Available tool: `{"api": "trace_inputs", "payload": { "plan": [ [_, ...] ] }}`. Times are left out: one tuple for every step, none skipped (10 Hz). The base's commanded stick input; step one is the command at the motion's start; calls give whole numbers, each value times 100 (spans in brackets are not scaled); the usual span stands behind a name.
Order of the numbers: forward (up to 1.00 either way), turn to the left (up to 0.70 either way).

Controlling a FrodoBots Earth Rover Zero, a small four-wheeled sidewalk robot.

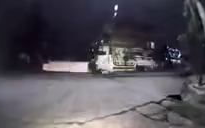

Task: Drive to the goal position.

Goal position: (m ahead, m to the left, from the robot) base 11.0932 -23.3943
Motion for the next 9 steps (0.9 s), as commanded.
{"api": "trace_inputs", "payload": {
  "plan": [
    [70,-35],
    [70,-35],
    [70,-35],
    [70,-35],
    [70,-35],
    [70,-35],
    [70,-35],
    [70,-35],
    [70,-35]
  ]
}}
